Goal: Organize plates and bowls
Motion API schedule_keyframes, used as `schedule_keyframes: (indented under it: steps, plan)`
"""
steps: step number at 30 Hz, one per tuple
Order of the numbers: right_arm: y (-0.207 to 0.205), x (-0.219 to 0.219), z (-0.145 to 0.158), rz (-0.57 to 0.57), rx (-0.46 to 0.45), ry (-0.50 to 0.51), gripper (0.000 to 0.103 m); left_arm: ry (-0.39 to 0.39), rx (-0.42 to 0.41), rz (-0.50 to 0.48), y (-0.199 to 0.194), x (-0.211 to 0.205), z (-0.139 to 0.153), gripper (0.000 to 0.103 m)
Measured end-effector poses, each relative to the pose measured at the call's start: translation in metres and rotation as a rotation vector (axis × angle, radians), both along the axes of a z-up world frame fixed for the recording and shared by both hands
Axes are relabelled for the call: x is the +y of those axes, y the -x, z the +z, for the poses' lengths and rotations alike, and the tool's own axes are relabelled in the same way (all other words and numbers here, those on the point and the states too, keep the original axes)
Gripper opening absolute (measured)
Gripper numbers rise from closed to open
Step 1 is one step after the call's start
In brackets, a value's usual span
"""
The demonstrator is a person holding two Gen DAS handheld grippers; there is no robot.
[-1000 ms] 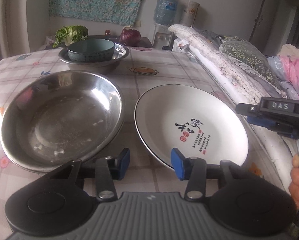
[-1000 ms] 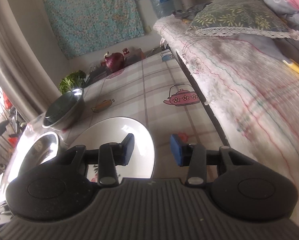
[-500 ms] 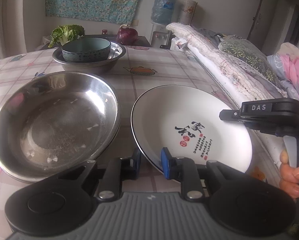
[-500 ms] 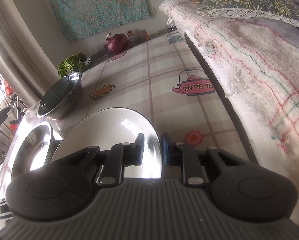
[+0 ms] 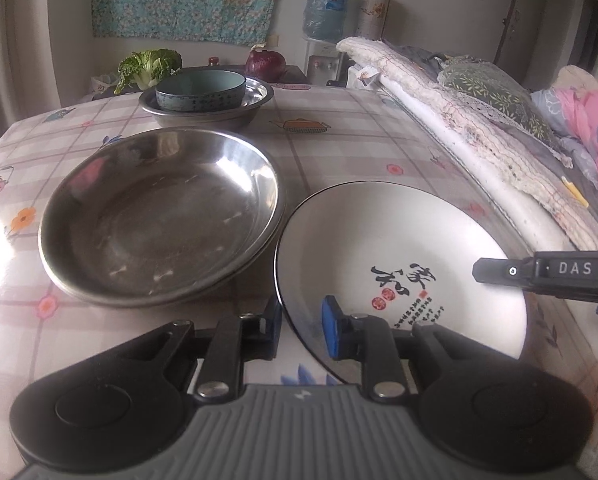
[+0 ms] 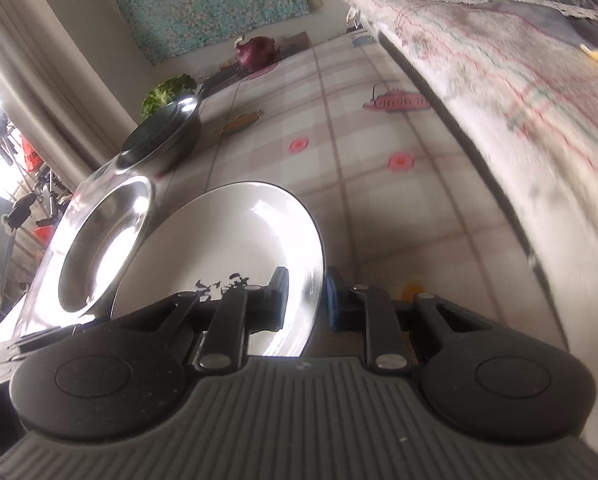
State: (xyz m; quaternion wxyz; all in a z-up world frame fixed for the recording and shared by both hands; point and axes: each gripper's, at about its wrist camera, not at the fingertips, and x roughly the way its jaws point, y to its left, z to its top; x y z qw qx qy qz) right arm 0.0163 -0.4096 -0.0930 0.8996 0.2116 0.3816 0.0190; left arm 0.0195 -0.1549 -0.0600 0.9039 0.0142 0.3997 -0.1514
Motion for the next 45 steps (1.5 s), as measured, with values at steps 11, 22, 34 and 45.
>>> schedule_keyframes:
  steps: [11,22,34,45]
  plan:
    - [0.047,0.022,-0.002,-0.009,-0.019,-0.035,0.018,0.033,0.018,-0.02,0.032,0.029,0.003,0.022]
    - [0.047,0.02,-0.012,-0.025,-0.018,-0.084,0.019,0.078,0.064,-0.045,0.022,0.031,-0.003,0.033]
    - [0.05,0.002,-0.02,-0.041,-0.035,-0.263,0.037,0.145,0.082,-0.087,0.018,0.034,-0.011,0.074]
    - [0.046,0.003,-0.019,-0.004,-0.059,-0.395,0.092,0.173,0.09,-0.074,0.017,0.039,-0.013,0.103]
